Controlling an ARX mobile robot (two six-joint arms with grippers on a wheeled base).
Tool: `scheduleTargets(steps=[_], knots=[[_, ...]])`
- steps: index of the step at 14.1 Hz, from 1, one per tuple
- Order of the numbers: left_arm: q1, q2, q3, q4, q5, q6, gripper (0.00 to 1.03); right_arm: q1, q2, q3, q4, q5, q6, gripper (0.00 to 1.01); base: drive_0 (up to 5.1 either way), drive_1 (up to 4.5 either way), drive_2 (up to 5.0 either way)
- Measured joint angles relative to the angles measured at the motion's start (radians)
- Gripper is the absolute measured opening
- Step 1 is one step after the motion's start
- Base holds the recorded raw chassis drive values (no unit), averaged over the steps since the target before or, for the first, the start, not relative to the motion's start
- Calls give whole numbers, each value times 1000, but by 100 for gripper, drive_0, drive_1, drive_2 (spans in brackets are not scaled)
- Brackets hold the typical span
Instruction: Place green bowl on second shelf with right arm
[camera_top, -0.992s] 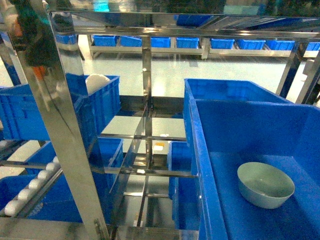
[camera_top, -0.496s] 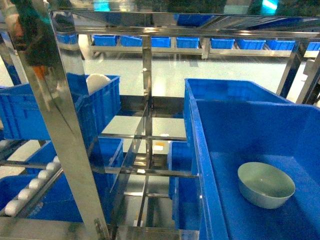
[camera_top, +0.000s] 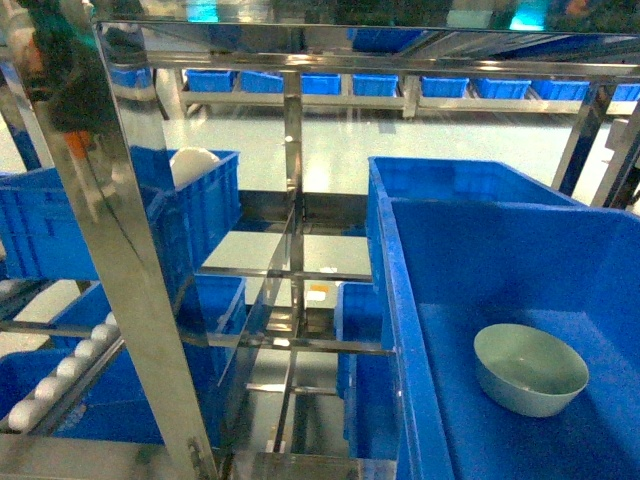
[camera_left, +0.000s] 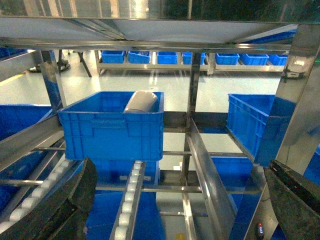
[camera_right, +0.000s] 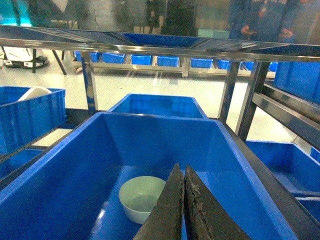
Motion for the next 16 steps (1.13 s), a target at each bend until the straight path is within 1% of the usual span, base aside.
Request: scheduleTargets(steps=[4, 5, 6, 9, 10, 11, 12, 13, 16], knots=[[0, 0, 0, 0, 1, 0, 98, 0, 0, 0, -5, -1, 0, 2, 0, 0, 0], [0, 0, 0, 0, 1, 0, 98, 0, 0, 0, -5, -1, 0, 7, 0, 0, 0], [0, 0, 0, 0, 1, 0, 98, 0, 0, 0, -5, -1, 0, 19, 0, 0, 0], [0, 0, 0, 0, 1, 0, 98, 0, 0, 0, -5, -1, 0, 63, 0, 0, 0], [0, 0, 0, 0, 1, 0, 98, 0, 0, 0, -5, -1, 0, 76, 0, 0, 0], [0, 0, 0, 0, 1, 0, 98, 0, 0, 0, -5, -1, 0, 94, 0, 0, 0], [0, 0, 0, 0, 1, 0, 98, 0, 0, 0, -5, -1, 0, 100, 0, 0, 0], [0, 0, 0, 0, 1, 0, 98, 0, 0, 0, -5, -1, 0, 98, 0, 0, 0], [0, 0, 0, 0, 1, 0, 98, 0, 0, 0, -5, -1, 0, 98, 0, 0, 0]])
